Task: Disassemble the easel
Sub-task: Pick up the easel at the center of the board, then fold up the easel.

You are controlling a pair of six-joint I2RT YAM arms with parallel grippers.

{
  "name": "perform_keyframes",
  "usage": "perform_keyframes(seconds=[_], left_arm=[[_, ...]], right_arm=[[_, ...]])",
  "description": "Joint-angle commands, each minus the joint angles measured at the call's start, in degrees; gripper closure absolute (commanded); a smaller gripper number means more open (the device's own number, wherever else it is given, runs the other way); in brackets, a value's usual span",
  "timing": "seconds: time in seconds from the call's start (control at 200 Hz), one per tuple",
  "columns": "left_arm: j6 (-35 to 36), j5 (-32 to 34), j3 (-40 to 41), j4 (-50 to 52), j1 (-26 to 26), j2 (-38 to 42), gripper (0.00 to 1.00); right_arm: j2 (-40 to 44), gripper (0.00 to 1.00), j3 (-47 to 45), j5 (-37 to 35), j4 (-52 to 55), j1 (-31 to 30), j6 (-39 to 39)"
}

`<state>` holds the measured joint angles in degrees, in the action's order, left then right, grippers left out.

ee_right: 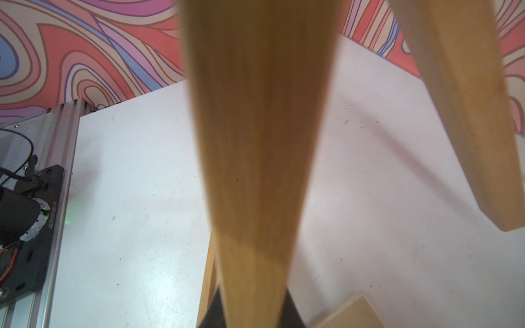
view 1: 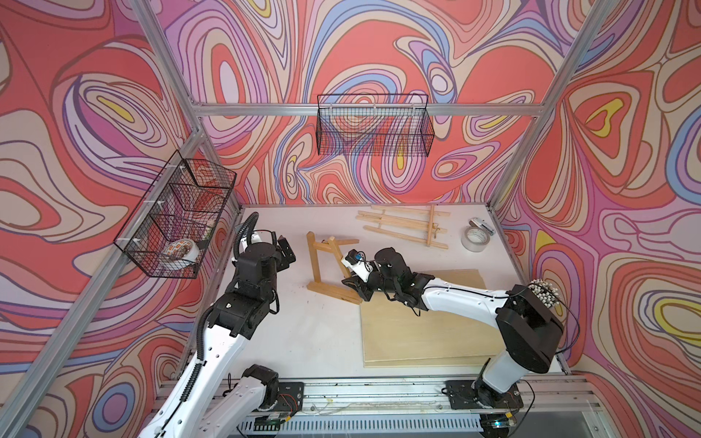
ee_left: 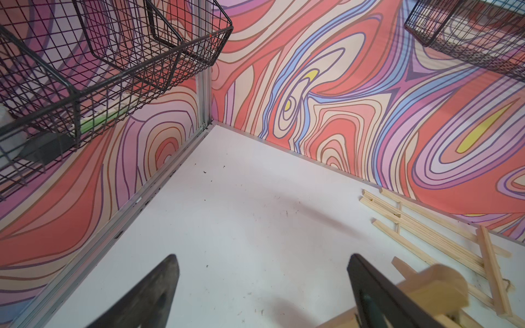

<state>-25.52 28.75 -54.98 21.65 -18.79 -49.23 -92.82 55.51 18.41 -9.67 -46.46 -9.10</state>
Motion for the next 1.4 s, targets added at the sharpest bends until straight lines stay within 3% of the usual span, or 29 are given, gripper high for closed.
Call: perform_keyframes(seconds=[0.0, 0.145, 0.295, 0.396, 0.736, 0.966, 1.127, 1.312, 1.397], left_arm=[[0.7, 0.6, -1.4, 1.9, -0.2, -0.7, 0.05], [1.4, -2.1, -2.6, 2.7, -0.3, -3.0, 0.04], [1.4, -7.6, -4.3, 3.6, -0.1, -6.3, 0.05], [1.4, -13.2, -5.2, 3.5, 0.4, -8.2, 0.06], [1.5, -39.2, -8.2, 1.3, 1.8, -15.6, 0.1], [-2.3, -62.3, -8.4, -5.5, 2.8, -20.7, 0.19], [-5.4, -72.2, -8.2, -10.2, 2.7, -23.9, 0.41], [-6.9, -77.7, -9.7, -9.7, 1.3, -28.8, 0.72], [-5.8, -78.7, -10.8, -7.5, -0.1, -30.2, 0.78]], right_arm=[[3.8, 1.0, -1.1, 1.5, -9.7, 0.1, -5.1], [3.8, 1.0, -0.1, 3.1, -6.3, 0.2, -7.4], [7.4, 1.0, -3.1, 4.5, -2.0, 1.4, -16.5], [10.2, 1.0, -6.8, 11.3, -3.9, 4.9, -17.3], [9.8, 1.0, -4.4, 21.5, 3.3, 5.9, -22.5], [9.5, 1.0, -3.7, 24.6, 4.7, 5.9, -23.4], [10.2, 1.0, -4.5, 27.0, 2.5, 6.9, -21.6], [10.8, 1.0, -5.5, 29.4, -0.5, 8.4, -18.8], [10.9, 1.0, -5.8, 30.2, -1.6, 9.0, -17.7]])
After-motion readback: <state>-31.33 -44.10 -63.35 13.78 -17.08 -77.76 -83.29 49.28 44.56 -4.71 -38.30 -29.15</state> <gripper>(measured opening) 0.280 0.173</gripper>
